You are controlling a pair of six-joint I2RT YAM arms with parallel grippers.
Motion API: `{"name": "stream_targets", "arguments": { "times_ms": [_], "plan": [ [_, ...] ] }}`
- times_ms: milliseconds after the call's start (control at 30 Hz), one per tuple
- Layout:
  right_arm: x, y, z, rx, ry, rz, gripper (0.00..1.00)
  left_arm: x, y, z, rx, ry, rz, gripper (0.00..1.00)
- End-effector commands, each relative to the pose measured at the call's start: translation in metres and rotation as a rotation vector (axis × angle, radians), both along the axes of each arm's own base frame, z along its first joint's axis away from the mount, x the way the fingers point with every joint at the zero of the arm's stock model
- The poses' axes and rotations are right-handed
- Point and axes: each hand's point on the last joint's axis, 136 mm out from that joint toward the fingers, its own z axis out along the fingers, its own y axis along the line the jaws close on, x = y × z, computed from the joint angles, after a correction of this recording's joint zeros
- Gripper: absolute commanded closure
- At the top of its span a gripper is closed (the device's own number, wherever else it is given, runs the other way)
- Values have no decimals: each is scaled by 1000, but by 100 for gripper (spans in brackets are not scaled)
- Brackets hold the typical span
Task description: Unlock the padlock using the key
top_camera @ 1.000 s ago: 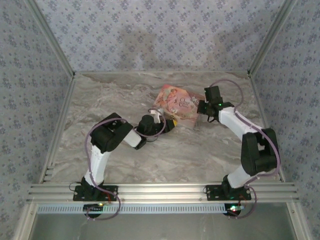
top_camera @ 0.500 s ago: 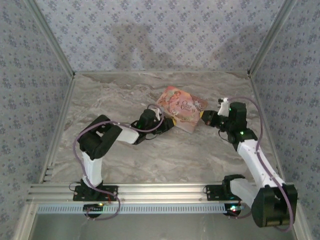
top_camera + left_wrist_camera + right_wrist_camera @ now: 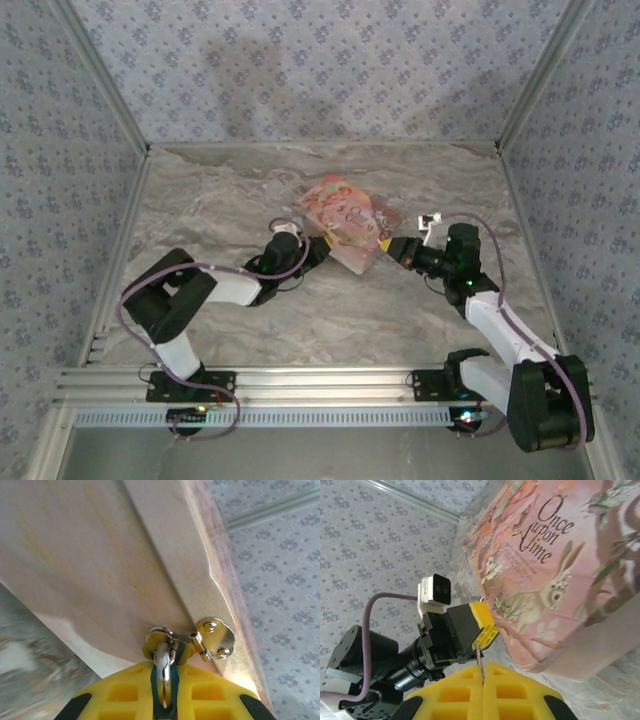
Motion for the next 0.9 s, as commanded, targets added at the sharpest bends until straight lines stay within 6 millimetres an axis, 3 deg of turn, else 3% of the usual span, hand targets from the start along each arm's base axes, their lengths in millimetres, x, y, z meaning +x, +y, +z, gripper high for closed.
{"name": "stream_targets", "arguments": {
  "times_ms": [0,100,233,533,867],
  "plan": [
    [0,13,7,19,-39,41,100,9,28,39,-34,-133,170,100],
    [-5,28,-1,1,-30,93,100,1,33,45,-18,-157,199,100],
    [-16,45,-17,-43,-9,153,100,-5,7,51,-38,-168,128,100],
    [-33,41,-30,-37,31,155,100,-1,-50,51,-197,-137,-18,100],
    [-31,38,-44,-15,20,80,100,-2,-76,68,-367,-98,-100,100]
  ]
}}
